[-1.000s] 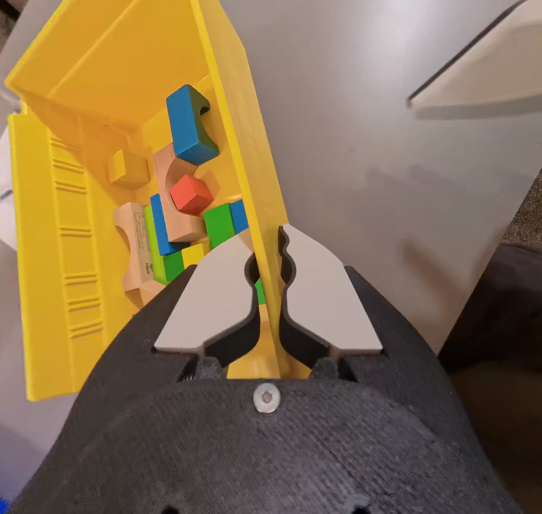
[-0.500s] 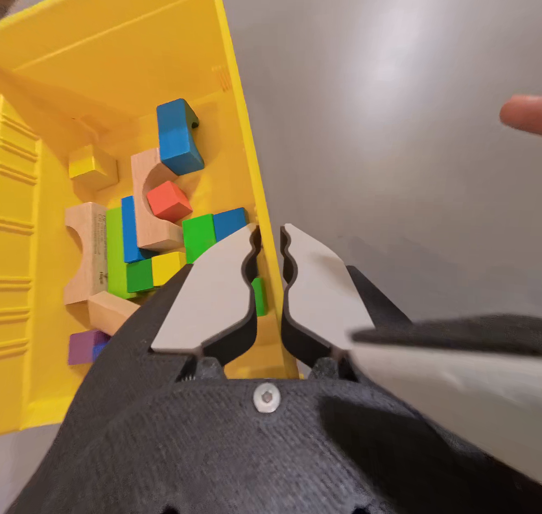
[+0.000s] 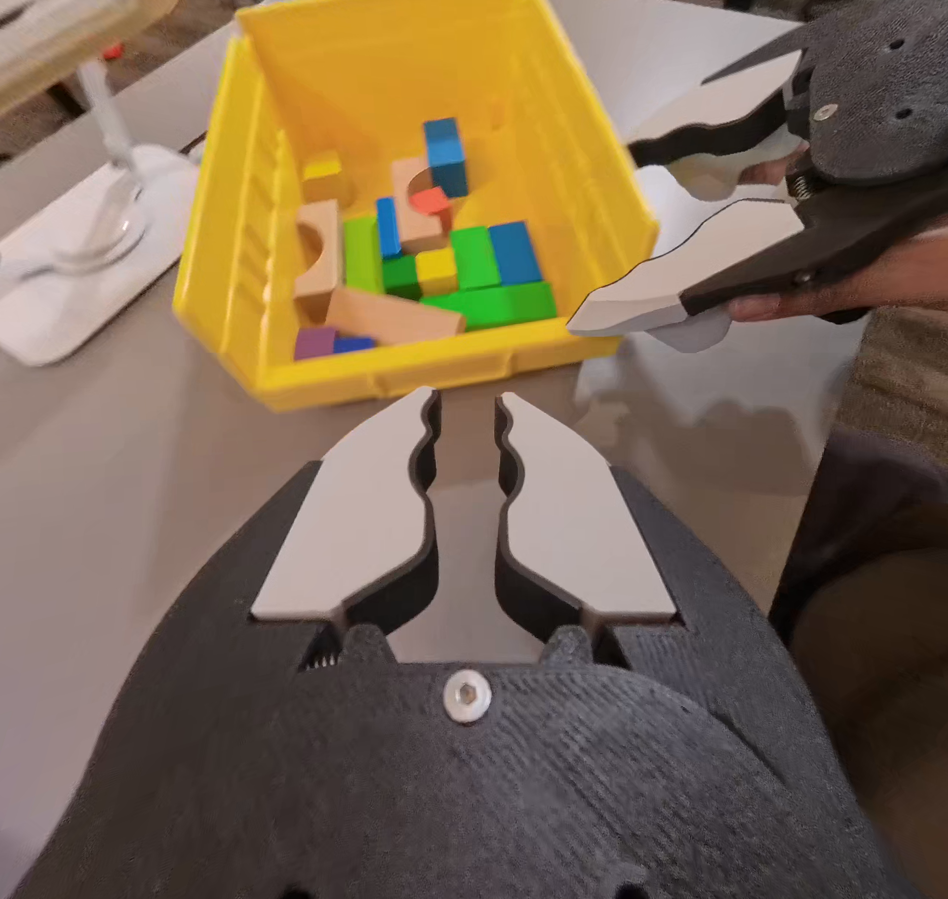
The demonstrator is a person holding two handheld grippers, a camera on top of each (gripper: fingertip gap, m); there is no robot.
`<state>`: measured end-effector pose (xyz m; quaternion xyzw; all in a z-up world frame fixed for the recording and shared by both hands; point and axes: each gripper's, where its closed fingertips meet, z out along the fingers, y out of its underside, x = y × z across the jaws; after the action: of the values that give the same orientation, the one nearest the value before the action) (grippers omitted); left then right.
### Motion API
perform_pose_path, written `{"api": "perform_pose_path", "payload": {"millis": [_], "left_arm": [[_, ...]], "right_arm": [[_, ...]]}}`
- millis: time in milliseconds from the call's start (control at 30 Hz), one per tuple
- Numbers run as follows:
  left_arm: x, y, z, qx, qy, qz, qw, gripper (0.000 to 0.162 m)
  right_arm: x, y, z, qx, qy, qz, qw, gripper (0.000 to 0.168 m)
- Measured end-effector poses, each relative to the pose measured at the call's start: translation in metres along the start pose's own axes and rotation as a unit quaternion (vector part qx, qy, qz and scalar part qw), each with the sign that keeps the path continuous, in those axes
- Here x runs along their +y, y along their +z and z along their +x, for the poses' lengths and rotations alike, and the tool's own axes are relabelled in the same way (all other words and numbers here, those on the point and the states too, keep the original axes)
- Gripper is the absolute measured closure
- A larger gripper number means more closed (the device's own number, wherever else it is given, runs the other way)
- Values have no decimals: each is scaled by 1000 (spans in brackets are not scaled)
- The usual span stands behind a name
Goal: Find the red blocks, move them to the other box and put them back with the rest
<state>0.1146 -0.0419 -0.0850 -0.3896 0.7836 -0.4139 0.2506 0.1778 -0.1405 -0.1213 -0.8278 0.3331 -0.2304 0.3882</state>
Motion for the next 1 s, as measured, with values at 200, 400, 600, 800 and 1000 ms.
{"api": "perform_pose_path", "payload": {"millis": [200, 400, 600, 800, 1000], "left_arm": [[27, -11, 21, 74, -62, 17, 995, 145], [34, -6, 45, 105, -20, 5, 994, 147], [34, -4, 38, 92, -29, 4, 995, 149], [34, -1, 38, 114, -72, 0, 991, 147], [37, 0, 39, 106, -47, -9, 993, 147]], "right_arm": [[7, 9, 46, 24, 60, -23, 998, 110], [25, 4, 151, 130, 29, -47, 990, 157], [49, -15, 215, 112, 134, -24, 984, 164], [80, -48, 268, 97, 170, 8, 981, 165], [101, -70, 294, 130, 162, 3, 978, 164]]}}
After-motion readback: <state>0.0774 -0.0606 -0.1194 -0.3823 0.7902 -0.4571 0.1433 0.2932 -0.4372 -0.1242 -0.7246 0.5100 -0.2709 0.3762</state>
